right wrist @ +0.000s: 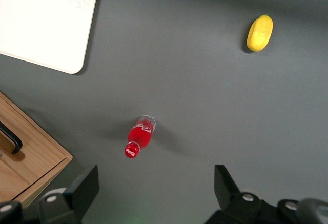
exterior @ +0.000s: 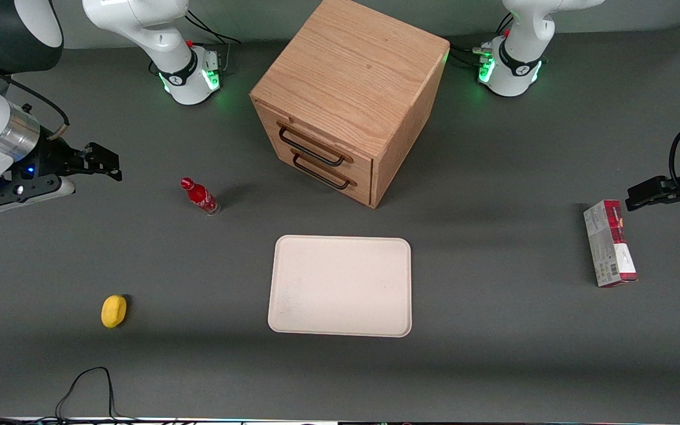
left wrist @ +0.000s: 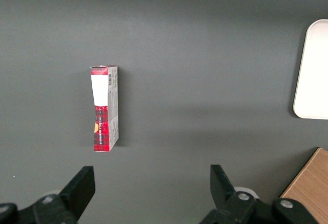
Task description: Open upper drawer
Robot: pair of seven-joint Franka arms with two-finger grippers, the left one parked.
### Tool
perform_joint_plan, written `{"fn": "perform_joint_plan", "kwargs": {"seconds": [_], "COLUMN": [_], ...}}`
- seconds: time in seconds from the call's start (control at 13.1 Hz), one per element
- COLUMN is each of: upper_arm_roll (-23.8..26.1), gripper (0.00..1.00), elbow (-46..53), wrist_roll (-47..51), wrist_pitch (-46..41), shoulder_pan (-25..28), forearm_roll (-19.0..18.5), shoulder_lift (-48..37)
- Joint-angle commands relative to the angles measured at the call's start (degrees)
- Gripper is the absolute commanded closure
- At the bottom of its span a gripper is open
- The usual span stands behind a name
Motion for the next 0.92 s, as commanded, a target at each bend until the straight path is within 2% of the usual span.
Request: {"fn": "perform_joint_plan", "kwargs": {"seconds": [0.0, 0.84], "upper_arm_roll": [1.0, 1.0], "gripper": [0.0, 0.0], "elbow": [1.9, 3.8], "wrist_roll": [0.3, 0.5], "wrist_pitch": [-2.3, -4.5], "shoulder_pan": [-2.4, -0.2], "forearm_roll": [1.1, 1.3], "shoulder_lift": [0.7, 1.7]}}
